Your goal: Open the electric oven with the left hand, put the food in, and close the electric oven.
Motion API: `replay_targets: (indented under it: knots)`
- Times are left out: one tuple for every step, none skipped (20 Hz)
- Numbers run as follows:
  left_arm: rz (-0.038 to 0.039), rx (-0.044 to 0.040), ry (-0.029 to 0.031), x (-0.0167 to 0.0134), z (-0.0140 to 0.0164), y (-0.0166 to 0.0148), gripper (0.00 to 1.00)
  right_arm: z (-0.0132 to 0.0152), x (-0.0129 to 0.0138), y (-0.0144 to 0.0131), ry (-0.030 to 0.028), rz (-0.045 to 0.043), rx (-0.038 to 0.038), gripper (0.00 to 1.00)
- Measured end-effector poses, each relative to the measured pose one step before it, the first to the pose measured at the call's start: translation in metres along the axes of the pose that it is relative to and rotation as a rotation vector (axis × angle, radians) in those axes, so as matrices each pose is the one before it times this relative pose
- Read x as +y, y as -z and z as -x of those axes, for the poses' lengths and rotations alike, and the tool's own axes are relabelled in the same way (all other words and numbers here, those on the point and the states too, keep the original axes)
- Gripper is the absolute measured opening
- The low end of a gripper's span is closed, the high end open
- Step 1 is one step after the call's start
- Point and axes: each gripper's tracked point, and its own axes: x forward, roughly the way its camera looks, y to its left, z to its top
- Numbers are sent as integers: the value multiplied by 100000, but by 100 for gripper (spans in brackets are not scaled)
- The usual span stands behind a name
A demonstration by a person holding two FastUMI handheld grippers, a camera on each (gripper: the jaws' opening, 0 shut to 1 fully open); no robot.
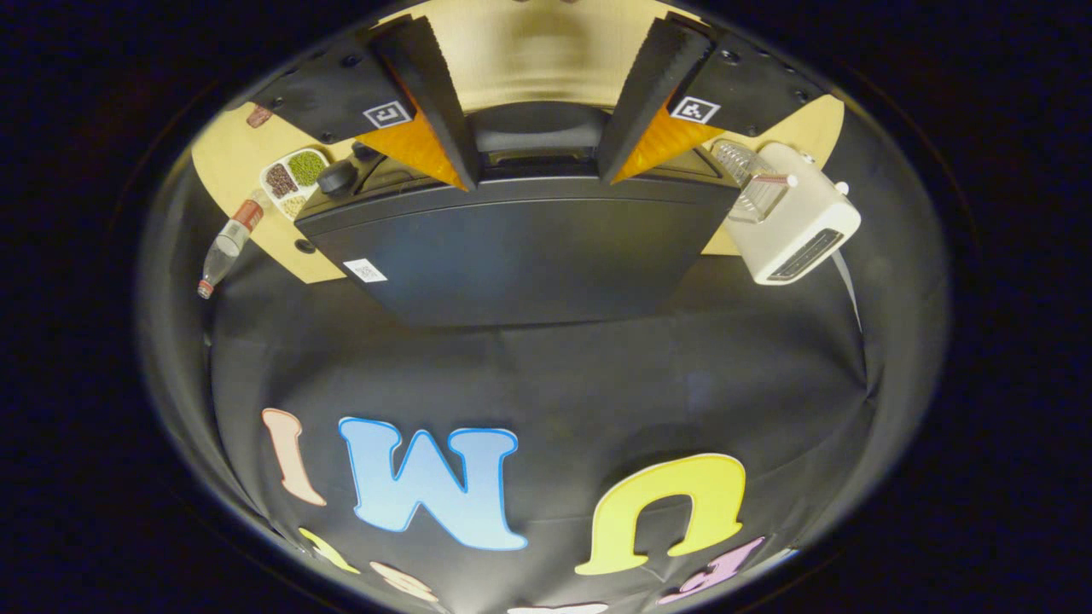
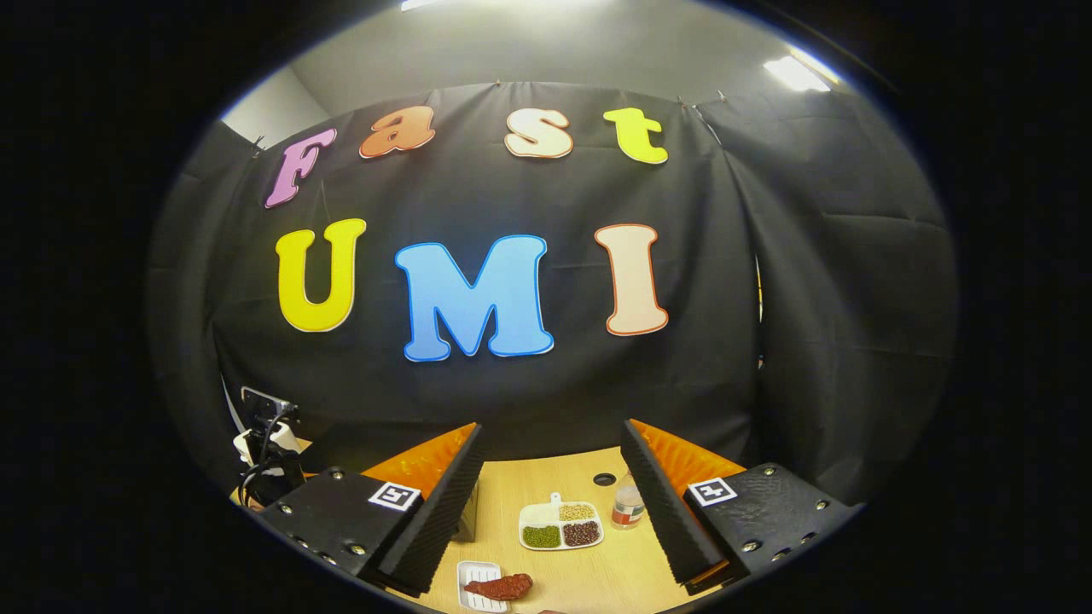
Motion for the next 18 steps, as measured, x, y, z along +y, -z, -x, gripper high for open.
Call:
replay_targets:
  knots:
    - [468, -396, 60, 46, 203, 92, 94, 120, 296, -40, -721, 360, -144, 98]
    - [898, 177, 48, -73, 212, 354, 94, 207, 105, -28, -424, 598, -158, 98]
    - [-165, -127, 155, -9, 321, 120, 94, 221, 38, -27, -40, 517, -278, 98]
    - [-504, 181, 179, -34, 280, 339, 95, 223, -97, 37, -46, 159, -123, 98]
    - [-152, 154, 216, 17, 487, 429, 98, 219, -78, -49, -72, -166, 28, 98]
    - [131, 313, 170, -43, 515, 446, 94, 276, -54, 144, -49, -142, 163, 98]
    - [111, 141, 215, -55, 492, 415, 94, 180, -88, 38, 64, -89, 155, 98]
    - [-229, 72, 178, -34, 552, 473, 94, 80, -88, 136, 109, -53, 132, 98]
    - [-344, 437, -5, -19, 379, 469, 95, 84, -134, -20, 167, -149, 93, 98]
    - [-405, 649, -109, -77, 448, 646, 91, 42, -29, 16, 13, -283, 33, 98]
    - [-397, 727, -35, -31, 365, 612, 98, 80, 54, -107, -200, -270, 67, 98]
    - [-94, 577, -76, -62, 496, 589, 94, 192, 104, 25, -313, -156, -128, 98]
    - [237, 890, 31, -43, 349, 577, 94, 100, 87, -83, -329, 172, -238, 98]
    - [301, 947, 12, -100, 417, 728, 98, 233, 62, 51, -249, 566, 58, 98]
    - [233, 991, -79, -67, 286, 510, 98, 132, 57, 57, -389, 669, 115, 98]
    - [68, 1012, -58, -59, 240, 713, 94, 206, 94, 133, -445, 576, 174, 98]
    - [-69, 227, -8, -76, 176, 295, 95, 95, 52, 177, -426, 381, 399, 98]
    - [97, 554, 91, -10, 43, 431, 95, 123, 45, 64, -347, 115, 328, 98]
